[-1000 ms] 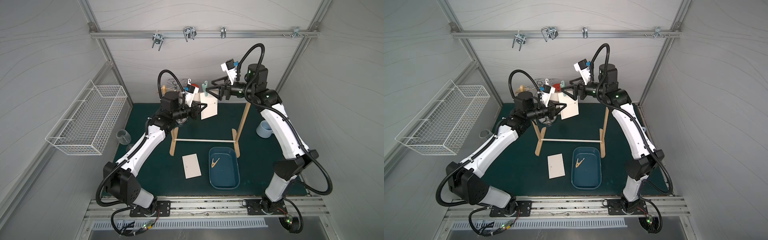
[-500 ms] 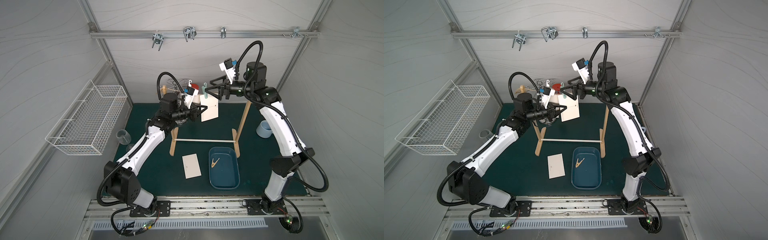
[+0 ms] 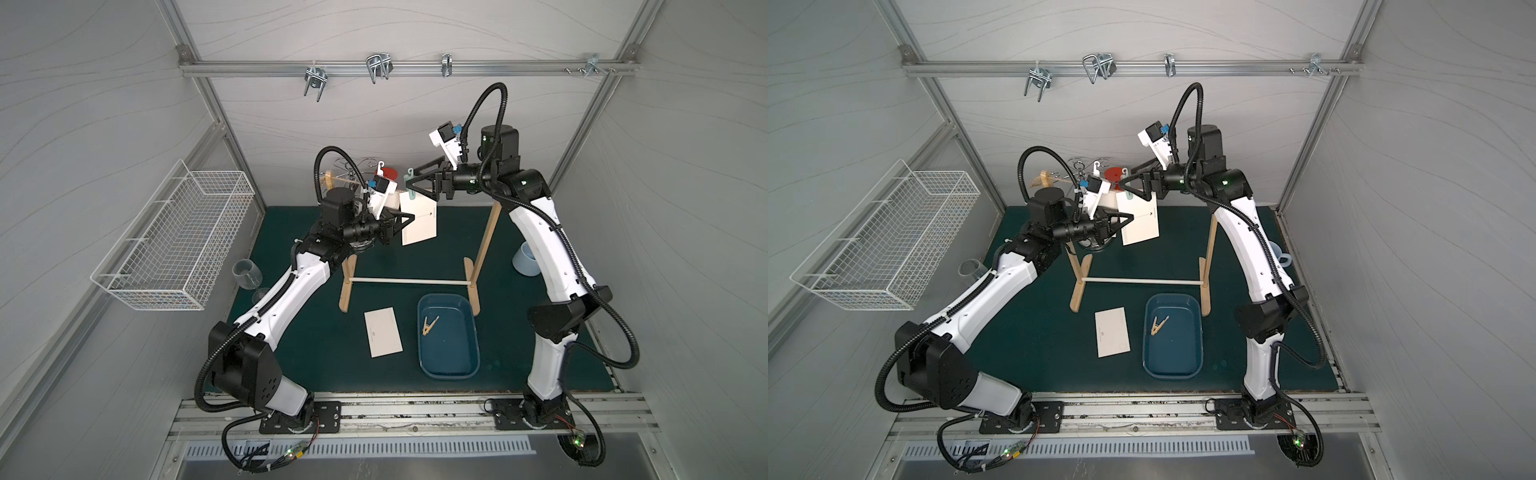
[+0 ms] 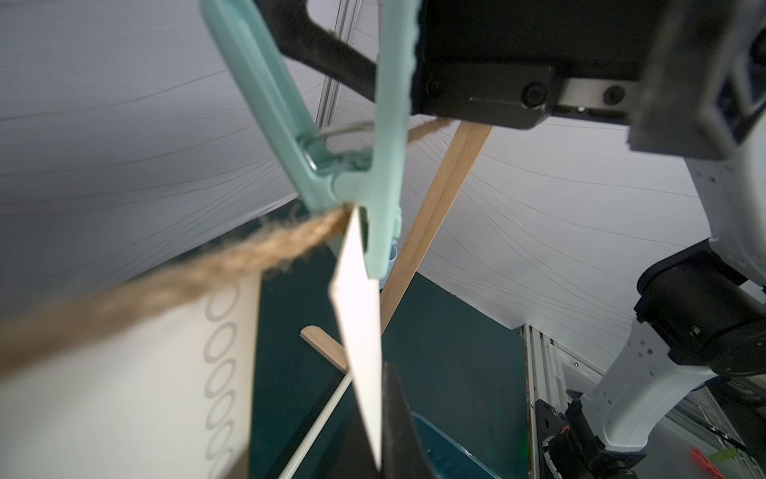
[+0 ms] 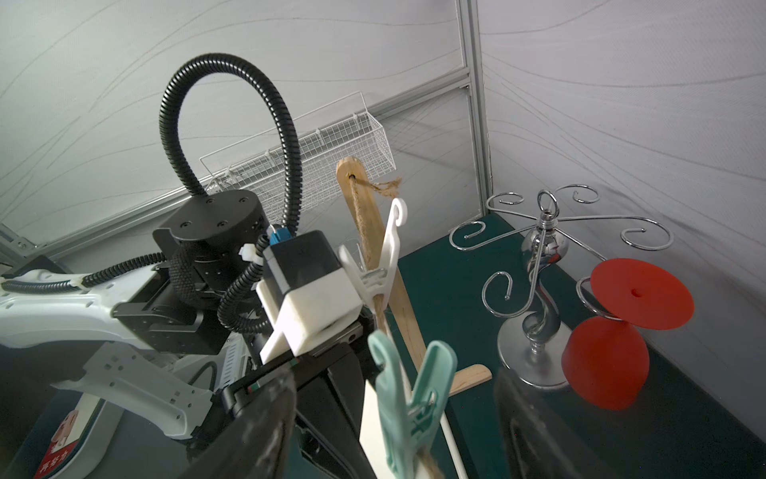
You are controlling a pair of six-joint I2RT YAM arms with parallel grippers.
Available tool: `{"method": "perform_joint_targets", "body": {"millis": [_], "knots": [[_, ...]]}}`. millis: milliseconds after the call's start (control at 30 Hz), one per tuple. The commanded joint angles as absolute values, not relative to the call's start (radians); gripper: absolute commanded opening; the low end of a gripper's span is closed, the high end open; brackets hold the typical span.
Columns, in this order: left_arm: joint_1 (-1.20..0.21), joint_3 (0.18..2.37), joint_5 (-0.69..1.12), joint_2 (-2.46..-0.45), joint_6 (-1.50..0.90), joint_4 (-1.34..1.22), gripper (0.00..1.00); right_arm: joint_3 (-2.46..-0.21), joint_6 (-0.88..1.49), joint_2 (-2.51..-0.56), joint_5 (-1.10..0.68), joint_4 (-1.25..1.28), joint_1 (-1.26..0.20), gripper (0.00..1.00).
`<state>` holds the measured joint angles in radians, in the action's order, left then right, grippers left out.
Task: Remove the postcards from the strings
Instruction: Remove the clamp from the clothesline.
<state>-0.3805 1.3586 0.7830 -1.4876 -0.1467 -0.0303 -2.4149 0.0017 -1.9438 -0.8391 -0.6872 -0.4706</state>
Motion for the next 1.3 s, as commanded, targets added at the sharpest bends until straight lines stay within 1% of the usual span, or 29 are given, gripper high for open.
{"method": "perform_joint_targets", "body": {"millis": [0, 400, 633, 900, 1267], "knots": [[-0.380, 1.371, 0.816, -1.470, -0.121, -0.076, 0.00, -2.439, -0.034, -1.960, -0.882, -0.735, -0.469, 0.76], [-0.380, 1.388, 0.829, -1.478, -0.120, -0.060, 0.00, -2.445, -0.055, -1.976, -0.929, -0.760, -0.471, 0.75], [-0.380, 1.392, 0.831, -1.482, -0.118, -0.051, 0.00, -2.460, -0.071, -1.997, -0.928, -0.782, -0.481, 0.75], [-0.381, 1.394, 0.838, -1.485, -0.120, -0.048, 0.00, -2.471, -0.072, -2.005, -0.948, -0.783, -0.483, 0.73], [-0.380, 1.398, 0.840, -1.488, -0.118, -0.042, 0.00, -2.500, -0.072, -2.033, -0.953, -0.793, -0.489, 0.74]]}}
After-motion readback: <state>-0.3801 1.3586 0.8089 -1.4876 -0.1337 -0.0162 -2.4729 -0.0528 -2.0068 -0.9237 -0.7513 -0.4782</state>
